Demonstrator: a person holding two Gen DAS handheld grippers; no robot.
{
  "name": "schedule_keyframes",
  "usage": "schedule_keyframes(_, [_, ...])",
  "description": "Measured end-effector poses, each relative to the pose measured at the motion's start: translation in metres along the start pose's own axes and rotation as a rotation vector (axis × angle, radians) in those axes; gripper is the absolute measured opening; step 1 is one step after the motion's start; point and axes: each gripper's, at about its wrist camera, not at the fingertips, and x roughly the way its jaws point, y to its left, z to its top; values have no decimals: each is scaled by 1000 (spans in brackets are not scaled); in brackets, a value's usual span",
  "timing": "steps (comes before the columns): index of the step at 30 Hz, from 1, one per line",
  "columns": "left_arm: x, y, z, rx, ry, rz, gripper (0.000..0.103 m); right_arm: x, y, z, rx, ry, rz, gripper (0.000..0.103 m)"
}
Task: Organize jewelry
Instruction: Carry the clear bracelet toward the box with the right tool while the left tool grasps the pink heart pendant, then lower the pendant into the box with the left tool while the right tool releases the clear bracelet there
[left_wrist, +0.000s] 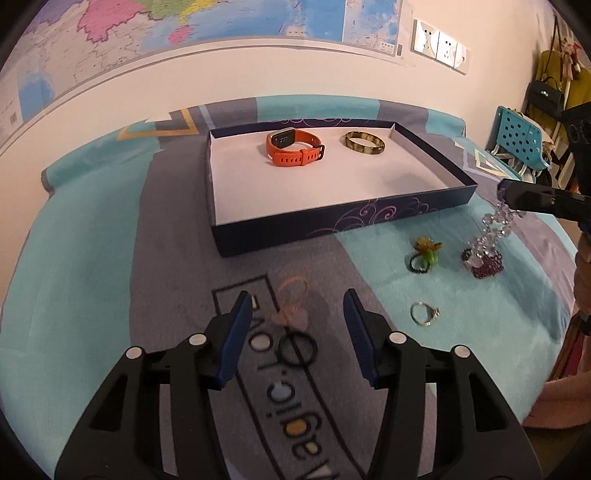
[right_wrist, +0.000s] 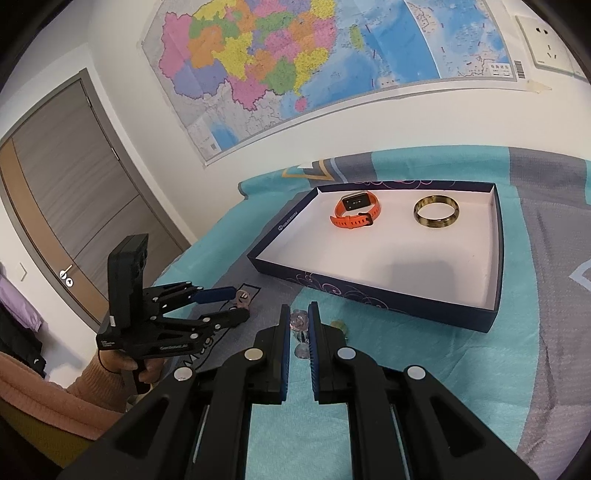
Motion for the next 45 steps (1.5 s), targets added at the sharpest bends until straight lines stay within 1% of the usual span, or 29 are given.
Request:
schedule_keyframes(6, [10,4,5,-19,29,-3,39,1,1,0,1,2,-2,8])
schedule_keyframes(9, [12,7,5,-35,37,-13,30,2,0,1,2,5,-3,8])
schedule_keyframes(11, [15,8,5,-40,46,-15,22,2,0,1,3,7,-5,8])
schedule_keyframes(19, [10,7,7,-38,25,-11,21,1,0,3,-4,-4,-9,8])
schedule_keyframes(27, [-7,6,20,-48,-29,-41,21,-7,-2,16,-18,-35,-30,8])
schedule_keyframes(35, [-15,1,43,-41,-81,-67,21,-11,-8,35,-37,-65,-49,8])
schedule_keyframes(42, [-8,-3,66,-19,-98,-76,21,-10,-22,60,-34,-96,-72,8])
schedule_keyframes(45, [-3,-5,75,-13,-104,-79,21,-4,-31,69,-21,-92,-76,8])
